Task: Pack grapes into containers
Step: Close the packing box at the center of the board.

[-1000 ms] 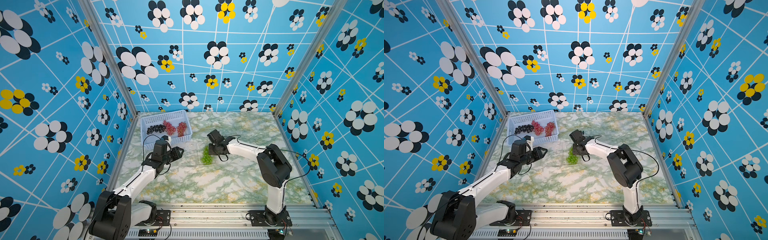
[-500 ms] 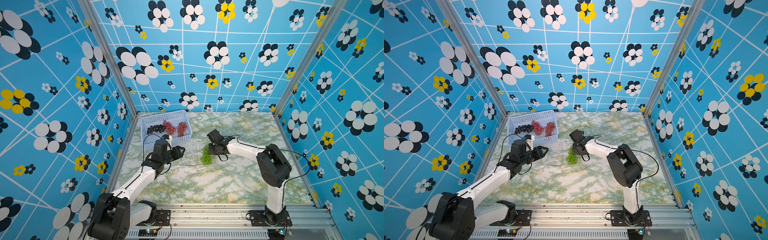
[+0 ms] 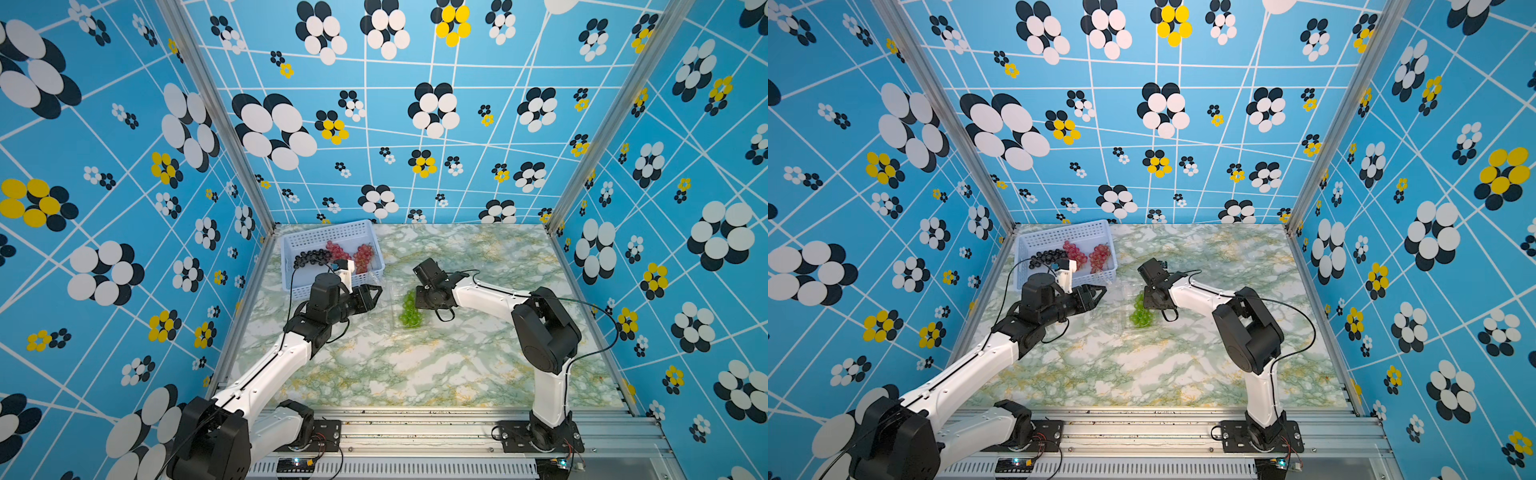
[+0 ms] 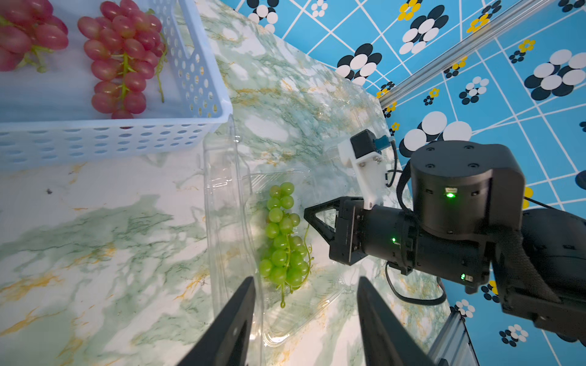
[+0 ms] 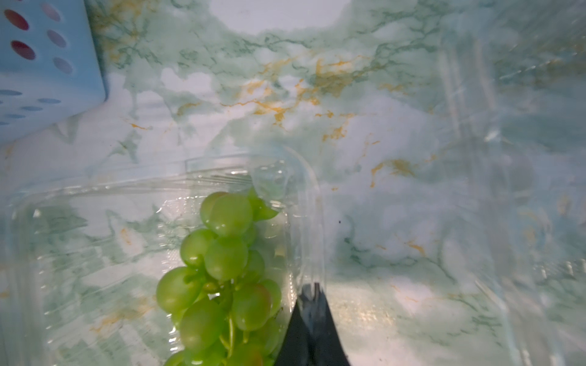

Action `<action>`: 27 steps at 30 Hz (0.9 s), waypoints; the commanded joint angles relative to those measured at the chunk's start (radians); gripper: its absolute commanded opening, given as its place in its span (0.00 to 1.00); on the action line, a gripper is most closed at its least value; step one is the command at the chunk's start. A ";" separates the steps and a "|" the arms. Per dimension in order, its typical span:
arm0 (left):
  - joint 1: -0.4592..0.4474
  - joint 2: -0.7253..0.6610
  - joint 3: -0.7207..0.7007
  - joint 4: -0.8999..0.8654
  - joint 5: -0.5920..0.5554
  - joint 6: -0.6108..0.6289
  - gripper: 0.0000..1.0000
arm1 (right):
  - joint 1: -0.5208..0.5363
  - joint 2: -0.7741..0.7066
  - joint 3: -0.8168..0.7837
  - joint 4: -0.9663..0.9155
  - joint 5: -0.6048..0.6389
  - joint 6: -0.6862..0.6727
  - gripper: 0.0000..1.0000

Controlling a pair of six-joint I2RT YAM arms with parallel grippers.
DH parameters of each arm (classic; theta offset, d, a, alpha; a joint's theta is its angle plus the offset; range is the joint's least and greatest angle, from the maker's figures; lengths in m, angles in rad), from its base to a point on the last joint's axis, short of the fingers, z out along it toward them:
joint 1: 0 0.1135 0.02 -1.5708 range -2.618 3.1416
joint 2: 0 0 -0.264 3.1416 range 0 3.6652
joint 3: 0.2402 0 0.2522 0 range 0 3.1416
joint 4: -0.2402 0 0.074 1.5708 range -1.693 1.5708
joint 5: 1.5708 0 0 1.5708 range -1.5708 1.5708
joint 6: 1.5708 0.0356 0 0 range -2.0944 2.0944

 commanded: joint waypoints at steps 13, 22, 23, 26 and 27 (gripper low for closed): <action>-0.108 0.080 0.026 0.124 -0.007 -0.009 0.53 | 0.000 0.000 -0.039 0.066 -0.135 0.064 0.03; -0.161 0.165 0.029 0.255 -0.016 -0.017 0.53 | -0.035 -0.036 -0.115 0.145 -0.196 0.076 0.07; -0.166 0.178 0.032 0.268 -0.015 -0.017 0.53 | -0.036 -0.041 -0.121 0.149 -0.197 0.074 0.08; -0.179 0.214 0.041 0.297 -0.019 -0.019 0.53 | -0.043 -0.055 -0.137 0.164 -0.208 0.071 0.09; -0.182 0.226 0.044 0.303 -0.018 -0.019 0.53 | -0.047 -0.059 -0.143 0.168 -0.213 0.071 0.09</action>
